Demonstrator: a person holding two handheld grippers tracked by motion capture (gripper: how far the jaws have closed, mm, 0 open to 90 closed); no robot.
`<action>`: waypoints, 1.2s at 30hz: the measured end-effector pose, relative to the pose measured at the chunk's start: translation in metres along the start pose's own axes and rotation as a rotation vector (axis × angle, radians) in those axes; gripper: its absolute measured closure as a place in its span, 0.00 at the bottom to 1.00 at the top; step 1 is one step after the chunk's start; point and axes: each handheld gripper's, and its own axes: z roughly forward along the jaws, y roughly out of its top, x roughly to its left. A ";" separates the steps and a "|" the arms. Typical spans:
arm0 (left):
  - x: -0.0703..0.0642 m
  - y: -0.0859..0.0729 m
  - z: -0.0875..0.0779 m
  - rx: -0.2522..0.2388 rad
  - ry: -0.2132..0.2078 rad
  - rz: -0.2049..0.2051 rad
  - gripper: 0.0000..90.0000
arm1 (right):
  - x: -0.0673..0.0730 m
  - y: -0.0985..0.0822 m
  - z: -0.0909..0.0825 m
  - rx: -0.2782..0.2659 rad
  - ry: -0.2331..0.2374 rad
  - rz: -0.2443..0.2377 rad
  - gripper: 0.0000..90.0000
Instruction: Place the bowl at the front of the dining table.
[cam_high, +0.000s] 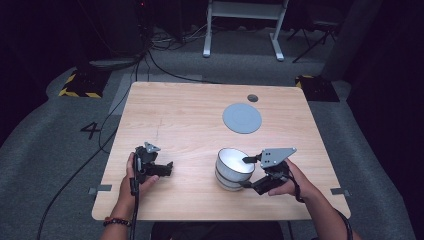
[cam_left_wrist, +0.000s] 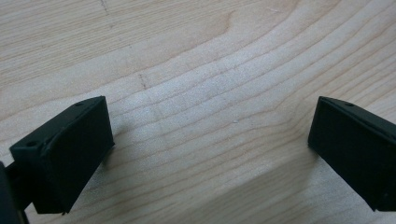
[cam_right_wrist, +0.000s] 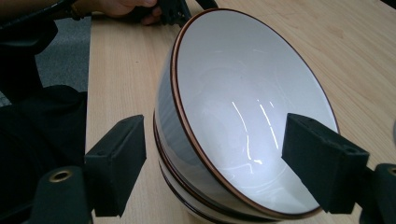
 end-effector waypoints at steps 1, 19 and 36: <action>0.000 0.000 0.000 0.000 0.000 0.001 0.00 | 0.000 0.000 0.001 0.003 0.004 0.001 0.25; 0.000 0.000 0.000 0.000 0.000 0.000 0.00 | -0.004 0.005 0.015 0.032 0.119 0.026 0.54; 0.000 0.000 0.000 0.002 0.000 0.002 0.00 | -0.005 0.013 0.019 0.036 0.251 0.034 0.90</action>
